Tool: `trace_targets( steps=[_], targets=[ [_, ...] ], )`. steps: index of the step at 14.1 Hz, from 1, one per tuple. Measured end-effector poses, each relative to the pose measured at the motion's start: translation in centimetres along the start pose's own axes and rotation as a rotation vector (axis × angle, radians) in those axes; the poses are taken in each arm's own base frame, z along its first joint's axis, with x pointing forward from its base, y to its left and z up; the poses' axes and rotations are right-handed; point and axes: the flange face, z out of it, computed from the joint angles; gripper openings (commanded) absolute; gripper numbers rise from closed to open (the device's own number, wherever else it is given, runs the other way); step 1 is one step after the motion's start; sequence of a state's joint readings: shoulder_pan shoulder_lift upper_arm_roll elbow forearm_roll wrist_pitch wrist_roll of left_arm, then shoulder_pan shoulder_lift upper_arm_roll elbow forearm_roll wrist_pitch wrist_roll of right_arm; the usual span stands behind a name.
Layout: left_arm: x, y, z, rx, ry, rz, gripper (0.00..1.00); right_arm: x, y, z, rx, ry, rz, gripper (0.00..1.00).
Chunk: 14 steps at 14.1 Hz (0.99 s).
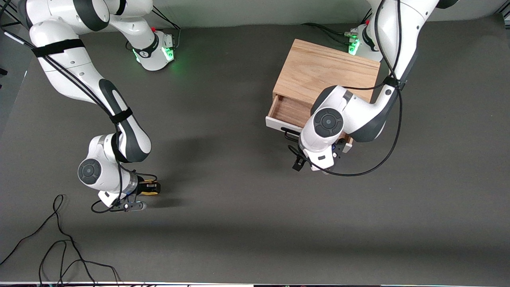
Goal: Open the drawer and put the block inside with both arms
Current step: 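Pull the drawer open with the left gripper while the right gripper lifts the cube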
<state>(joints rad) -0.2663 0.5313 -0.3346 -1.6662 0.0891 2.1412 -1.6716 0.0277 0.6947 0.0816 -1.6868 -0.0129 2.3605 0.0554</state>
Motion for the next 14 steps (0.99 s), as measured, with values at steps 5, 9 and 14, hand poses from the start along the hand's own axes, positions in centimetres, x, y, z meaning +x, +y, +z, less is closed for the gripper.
trace_targets(
  steps=[5, 9, 14],
  targets=[
    [0.7, 1.6, 0.0, -0.063, -0.008, -0.012, 1.0, 2.0, -3.0, -4.5, -0.014, -0.032, 0.009, 0.0],
    [0.9, 2.3, -0.7, -0.116, 0.008, -0.007, 1.0, 3.3, -3.0, -7.8, -0.03, -0.032, 0.006, 0.0],
    [1.7, 5.2, -7.3, -0.274, 0.039, 0.001, 1.0, 3.1, -3.4, -16.0, -0.042, -0.09, 0.007, 0.0]
  ],
)
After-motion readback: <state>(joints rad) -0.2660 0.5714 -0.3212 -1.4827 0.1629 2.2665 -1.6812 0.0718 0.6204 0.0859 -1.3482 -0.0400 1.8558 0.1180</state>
